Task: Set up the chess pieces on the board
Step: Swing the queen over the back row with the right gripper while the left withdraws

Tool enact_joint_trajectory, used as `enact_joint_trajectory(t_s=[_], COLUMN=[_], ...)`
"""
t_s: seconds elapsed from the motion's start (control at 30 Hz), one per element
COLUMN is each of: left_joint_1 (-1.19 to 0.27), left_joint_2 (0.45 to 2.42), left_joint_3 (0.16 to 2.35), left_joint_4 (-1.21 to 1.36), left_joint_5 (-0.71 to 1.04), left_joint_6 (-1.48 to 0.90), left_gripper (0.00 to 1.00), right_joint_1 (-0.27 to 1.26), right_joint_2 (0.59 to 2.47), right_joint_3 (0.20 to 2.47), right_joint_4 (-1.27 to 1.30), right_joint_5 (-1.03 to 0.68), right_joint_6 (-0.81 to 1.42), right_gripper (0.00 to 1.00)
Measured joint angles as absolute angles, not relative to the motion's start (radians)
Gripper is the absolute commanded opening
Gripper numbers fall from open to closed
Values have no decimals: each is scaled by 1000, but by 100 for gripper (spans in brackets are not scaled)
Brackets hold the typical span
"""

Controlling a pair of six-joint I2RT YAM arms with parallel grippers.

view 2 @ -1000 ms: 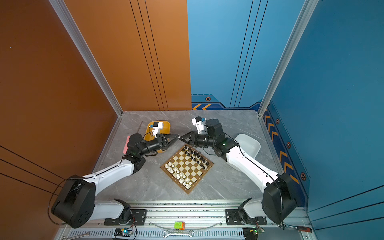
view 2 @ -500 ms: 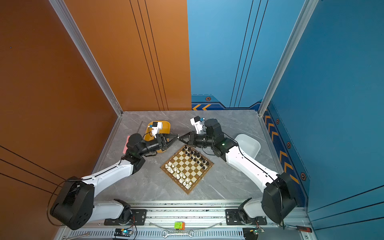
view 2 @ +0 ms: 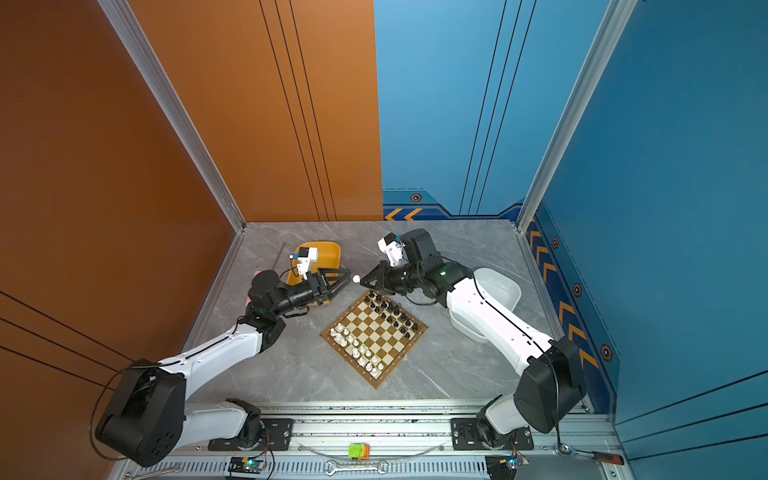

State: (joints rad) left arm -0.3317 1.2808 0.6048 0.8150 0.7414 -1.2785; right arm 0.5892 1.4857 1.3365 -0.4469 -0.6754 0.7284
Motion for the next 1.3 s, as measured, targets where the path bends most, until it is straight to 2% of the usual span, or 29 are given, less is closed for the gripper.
enact_joint_trajectory(t_s=[0.03,0.17,0.2,0.23,0.27,0.43,0.63,0.87,1.3], left_joint_1=[-309,-176,-141,-105,-72,-13,84,96,100], left_joint_2=[1272,1200,1173,1139,1097,942,874,839,809], left_joint_3=[595,543,538,538,544,702,750,750,800], left_joint_4=[814,755,710,641,543,-37,-341,-552,-709], left_joint_5=[745,777,785,790,789,699,618,545,419], left_joint_6=[-1279,-1253,-1236,-1199,-1146,-797,-639,-532,-455], left_gripper=[59,72,80,93,98,98,98,98,98], right_joint_1=[589,593,595,599,606,659,743,810,916], right_joint_2=[1495,1532,1540,1552,1566,1652,1784,1917,2111], right_joint_3=[1353,1416,1430,1450,1470,1576,1723,1887,2102], right_joint_4=[-489,-638,-669,-709,-744,-889,-1044,-1224,-1413], right_joint_5=[-673,-659,-654,-649,-647,-621,-569,-491,-330], right_joint_6=[715,668,657,646,633,580,518,446,370], right_gripper=[14,14,14,14,14,13,13,13,13])
